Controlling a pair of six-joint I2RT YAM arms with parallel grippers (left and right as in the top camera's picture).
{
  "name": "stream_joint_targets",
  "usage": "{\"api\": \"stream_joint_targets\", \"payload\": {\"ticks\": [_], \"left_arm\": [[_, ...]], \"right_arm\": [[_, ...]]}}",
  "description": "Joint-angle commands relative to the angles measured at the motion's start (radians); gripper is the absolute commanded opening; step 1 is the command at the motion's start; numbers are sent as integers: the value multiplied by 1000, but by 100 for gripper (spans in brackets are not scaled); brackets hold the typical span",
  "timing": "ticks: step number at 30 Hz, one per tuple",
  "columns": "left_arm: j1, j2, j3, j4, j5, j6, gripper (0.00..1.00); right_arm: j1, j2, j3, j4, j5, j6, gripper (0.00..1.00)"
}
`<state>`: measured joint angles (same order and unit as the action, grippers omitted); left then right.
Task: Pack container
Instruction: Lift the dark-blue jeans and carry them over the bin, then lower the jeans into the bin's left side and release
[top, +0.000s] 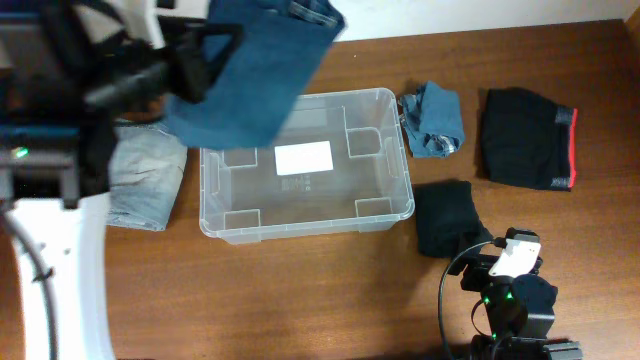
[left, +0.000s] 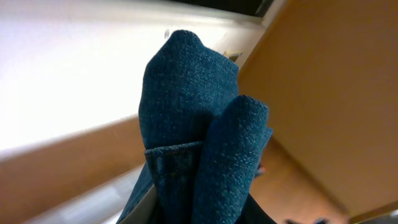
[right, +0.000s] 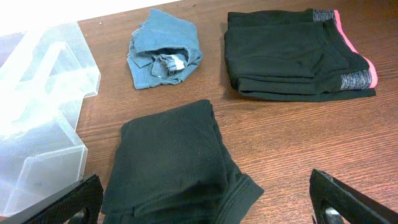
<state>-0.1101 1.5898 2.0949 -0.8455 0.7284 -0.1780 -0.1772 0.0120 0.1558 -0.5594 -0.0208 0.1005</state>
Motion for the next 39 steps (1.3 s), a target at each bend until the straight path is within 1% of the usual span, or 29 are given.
{"api": "stream_joint_targets", "payload": {"ticks": [1,4,6,12,19,21,23,26,27,31,35,36,39], "left_arm": [[-64,95,26,12,-123,-341,0],[-97,178,26,15,-123,-473,0],[-141,240,26,14,-122,-532,0],[-253,362,26,11,-124,-528,0],[-285,373,26,-14,-127,-510,0],[-287,374,26,-61,-179,-510,0],[-293,374,26,-124,-274,-510,0],[-296,375,6,-172,-405,-508,0],[-296,375,-12,-190,-452,-491,0],[-291,375,-61,-196,-482,-485,0],[-291,375,-103,-197,-575,-531,0],[-291,375,-129,-198,-624,-550,0],[-280,375,-192,-198,-715,-598,1]], "right_arm": [[-6,-6,-6,-1,-5,-8,98],[-6,-6,-6,-1,-5,-7,98],[-6,-6,-6,-1,-5,-8,98],[-6,-6,-6,-1,-5,-7,98],[-6,-6,-6,-1,-5,-7,99],[-6,-6,-6,-1,-5,-7,98],[-6,-6,-6,-1,-5,-7,98],[-6,-6,-6,-1,-5,-8,98],[-6,-6,-6,-1,-5,-7,98],[-6,-6,-6,-1,-5,-8,98],[-6,-6,-6,-1,-5,-7,98],[-6,-6,-6,-1,-5,-7,98],[-6,-6,-6,-1,-5,-8,98]]}}
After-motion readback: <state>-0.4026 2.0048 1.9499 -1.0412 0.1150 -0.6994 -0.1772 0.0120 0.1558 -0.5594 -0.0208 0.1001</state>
